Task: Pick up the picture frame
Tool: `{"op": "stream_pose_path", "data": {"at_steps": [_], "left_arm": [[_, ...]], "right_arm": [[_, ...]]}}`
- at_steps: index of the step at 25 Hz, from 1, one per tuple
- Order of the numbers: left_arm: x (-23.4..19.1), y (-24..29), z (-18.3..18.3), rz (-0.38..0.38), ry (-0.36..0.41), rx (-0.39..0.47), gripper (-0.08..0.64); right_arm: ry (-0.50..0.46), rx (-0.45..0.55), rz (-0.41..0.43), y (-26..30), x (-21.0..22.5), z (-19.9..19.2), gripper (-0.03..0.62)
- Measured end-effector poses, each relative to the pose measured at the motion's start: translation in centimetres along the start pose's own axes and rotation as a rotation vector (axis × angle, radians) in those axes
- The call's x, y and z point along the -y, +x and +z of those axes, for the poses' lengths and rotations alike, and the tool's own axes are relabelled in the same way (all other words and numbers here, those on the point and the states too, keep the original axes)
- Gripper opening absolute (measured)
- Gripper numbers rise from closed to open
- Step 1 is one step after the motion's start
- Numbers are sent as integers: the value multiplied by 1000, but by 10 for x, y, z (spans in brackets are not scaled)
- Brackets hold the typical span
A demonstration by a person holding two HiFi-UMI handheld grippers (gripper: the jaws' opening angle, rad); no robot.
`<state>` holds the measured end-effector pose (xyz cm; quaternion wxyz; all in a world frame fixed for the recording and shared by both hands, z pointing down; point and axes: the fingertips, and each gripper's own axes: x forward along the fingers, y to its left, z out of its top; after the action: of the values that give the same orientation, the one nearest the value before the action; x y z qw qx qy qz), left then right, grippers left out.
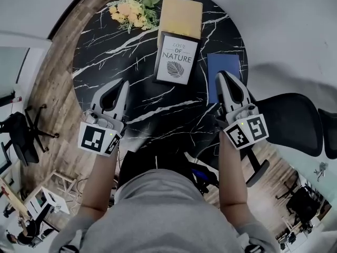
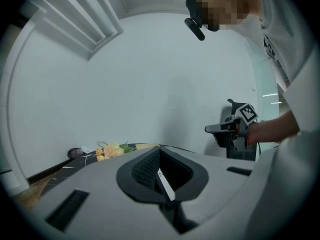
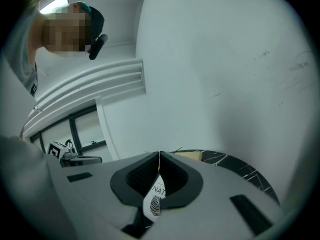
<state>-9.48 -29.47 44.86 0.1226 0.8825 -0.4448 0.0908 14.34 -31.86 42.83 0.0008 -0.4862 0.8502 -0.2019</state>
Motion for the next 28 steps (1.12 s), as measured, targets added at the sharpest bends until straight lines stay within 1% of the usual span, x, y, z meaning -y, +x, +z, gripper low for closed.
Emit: {"op": "stream_pose_path", "data": {"at_steps": [10, 21, 28], "left_arm": [[-6, 21, -14, -3, -14, -3, 6], [-7, 34, -35, -13, -45, -22, 6], [-1, 39, -42, -32, -42, -27, 6]], "right_arm": [[60, -66, 0, 17, 19, -36, 28], [181, -148, 3, 38, 43, -86, 28], [251, -214, 36, 55, 56, -114, 28]]}}
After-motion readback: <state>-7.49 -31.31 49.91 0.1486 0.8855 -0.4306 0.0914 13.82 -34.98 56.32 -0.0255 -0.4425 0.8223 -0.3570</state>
